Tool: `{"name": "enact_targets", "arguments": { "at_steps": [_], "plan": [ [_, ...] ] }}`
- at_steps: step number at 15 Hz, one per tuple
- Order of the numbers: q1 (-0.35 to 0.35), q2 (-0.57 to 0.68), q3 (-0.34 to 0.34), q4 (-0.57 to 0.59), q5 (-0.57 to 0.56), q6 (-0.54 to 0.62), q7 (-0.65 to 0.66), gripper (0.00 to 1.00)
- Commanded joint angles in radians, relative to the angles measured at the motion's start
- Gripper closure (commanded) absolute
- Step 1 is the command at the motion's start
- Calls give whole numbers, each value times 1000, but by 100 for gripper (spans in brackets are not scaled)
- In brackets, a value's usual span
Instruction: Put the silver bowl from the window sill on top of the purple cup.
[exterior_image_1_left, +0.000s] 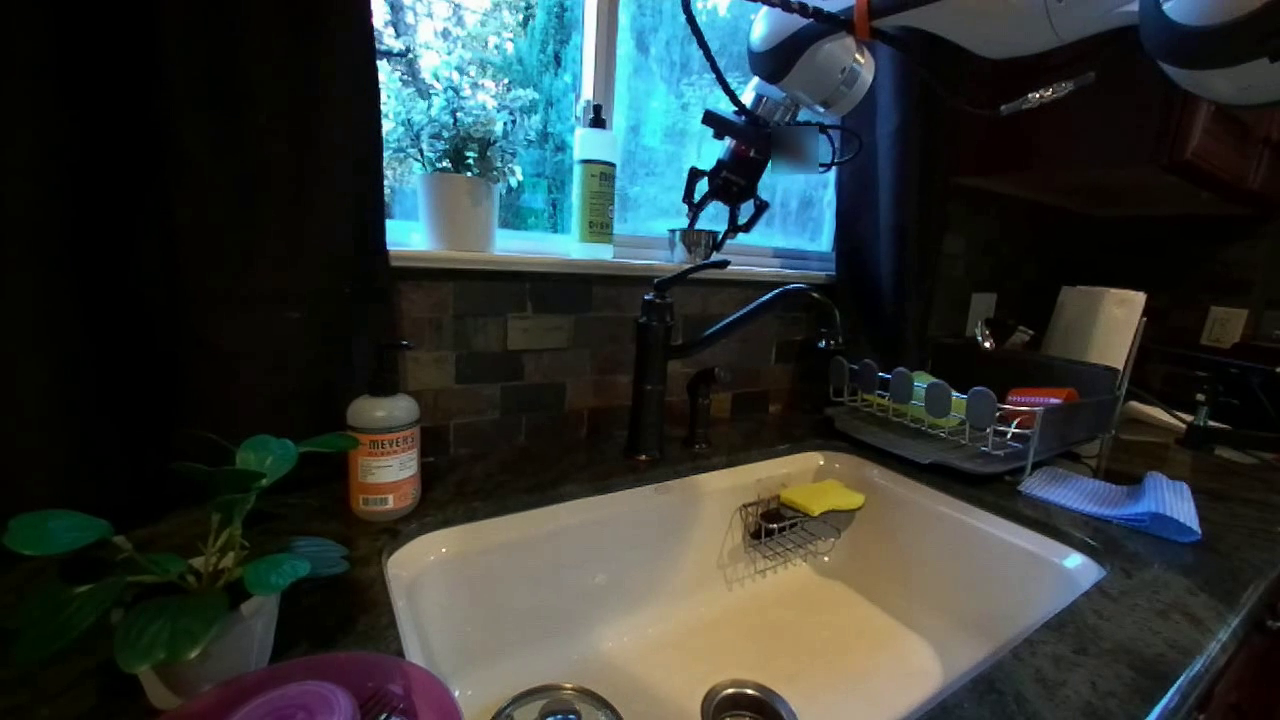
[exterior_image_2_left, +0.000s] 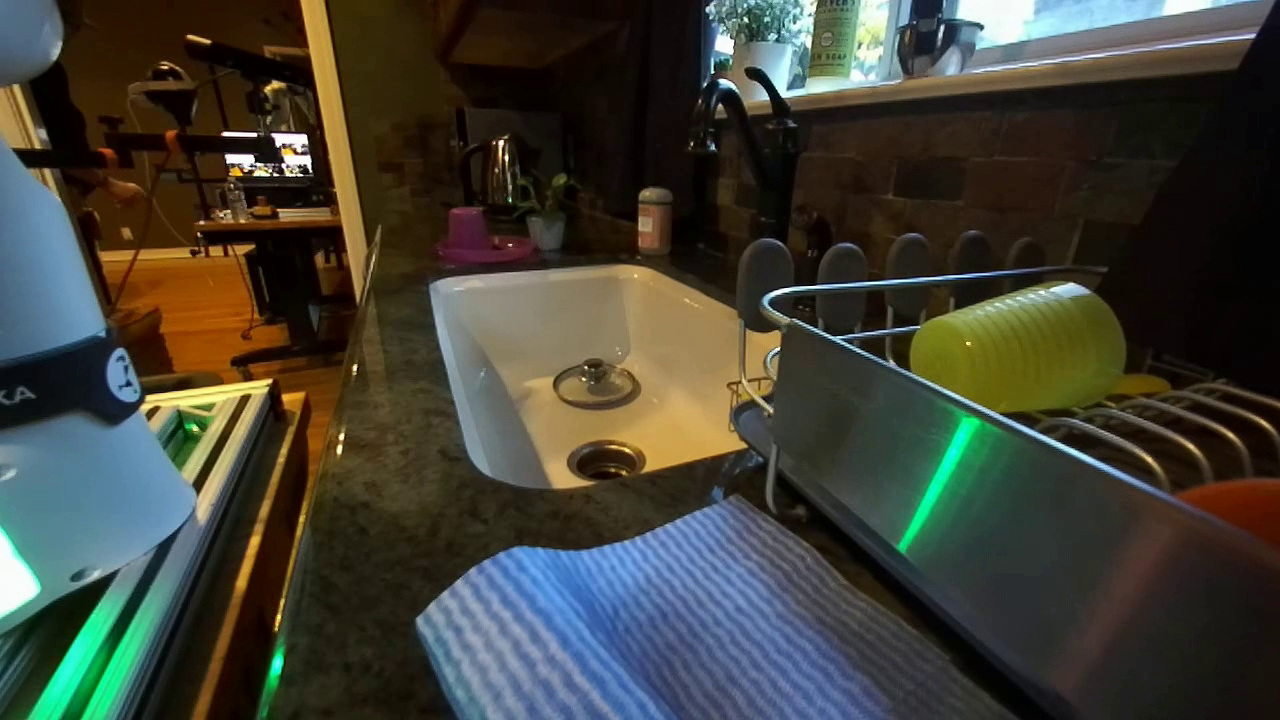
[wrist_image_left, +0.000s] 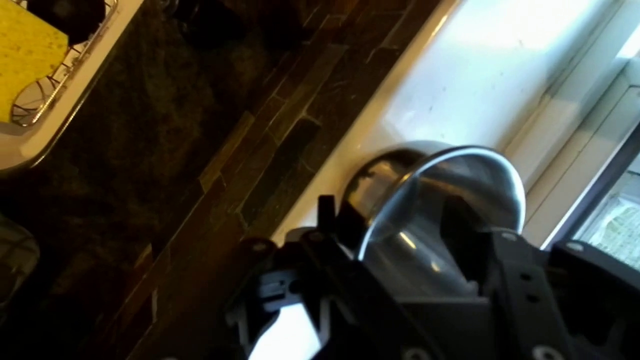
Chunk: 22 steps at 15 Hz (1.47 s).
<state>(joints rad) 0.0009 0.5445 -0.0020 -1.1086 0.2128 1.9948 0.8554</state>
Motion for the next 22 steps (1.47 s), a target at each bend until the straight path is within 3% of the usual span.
{"name": "enact_targets", "arguments": {
  "at_steps": [1,5,11,17,22],
  "plan": [
    [4,45,-5,75,-3,-51,50,73],
    [16,6,-15,42,-36,-62,68,100],
    [13,-103,-23,-96,-64,-84,73,98],
    [30,-279,33,-306,-64,-65,-154,98],
    [86,-372,76,-358,-70,-151,-293,98]
  ]
}}
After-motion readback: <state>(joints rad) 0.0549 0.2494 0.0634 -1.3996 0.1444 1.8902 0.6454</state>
